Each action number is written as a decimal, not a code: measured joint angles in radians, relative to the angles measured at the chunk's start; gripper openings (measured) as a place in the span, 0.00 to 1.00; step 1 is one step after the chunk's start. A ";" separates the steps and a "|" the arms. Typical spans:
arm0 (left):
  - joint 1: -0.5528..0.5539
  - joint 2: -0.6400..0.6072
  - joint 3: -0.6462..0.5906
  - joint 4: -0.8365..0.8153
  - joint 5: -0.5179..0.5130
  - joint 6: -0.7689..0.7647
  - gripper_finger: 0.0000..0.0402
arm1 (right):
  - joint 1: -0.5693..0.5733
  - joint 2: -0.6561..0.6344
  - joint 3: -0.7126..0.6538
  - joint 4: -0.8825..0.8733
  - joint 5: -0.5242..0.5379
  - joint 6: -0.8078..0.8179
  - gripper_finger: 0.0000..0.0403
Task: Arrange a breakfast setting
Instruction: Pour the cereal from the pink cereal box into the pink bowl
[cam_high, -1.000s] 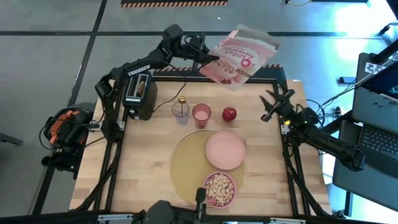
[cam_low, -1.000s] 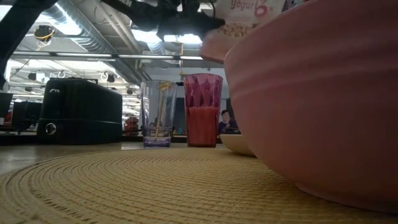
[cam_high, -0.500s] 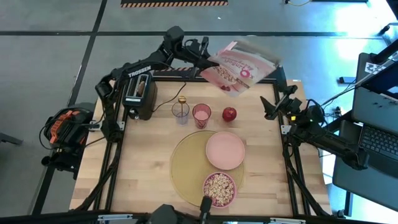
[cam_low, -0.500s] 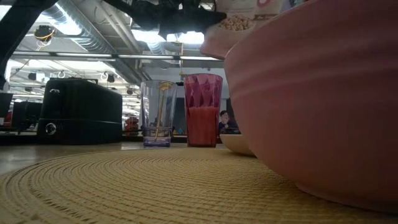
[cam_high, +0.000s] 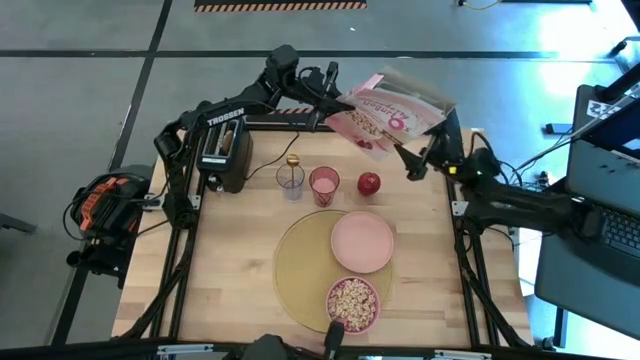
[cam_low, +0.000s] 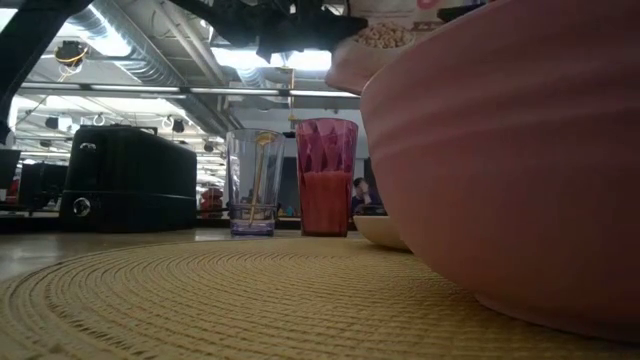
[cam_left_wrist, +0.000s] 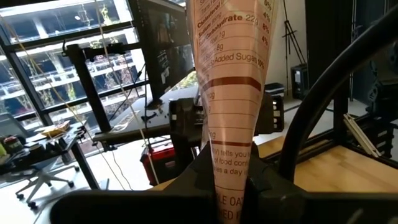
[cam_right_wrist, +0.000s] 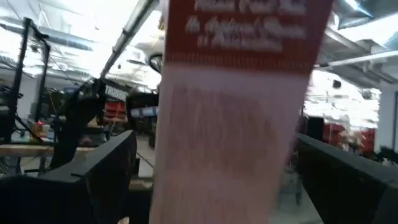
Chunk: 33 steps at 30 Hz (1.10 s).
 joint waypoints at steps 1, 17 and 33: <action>0.000 0.000 0.000 0.000 0.002 0.000 0.04 | -0.001 0.029 0.018 0.024 -0.016 0.000 0.96; 0.008 -0.001 0.000 -0.037 0.008 -0.024 0.04 | 0.000 0.223 0.141 0.011 -0.059 -0.066 0.53; 0.025 -0.001 0.000 -0.058 -0.026 -0.033 0.09 | 0.000 0.220 0.146 -0.060 -0.004 -0.130 0.32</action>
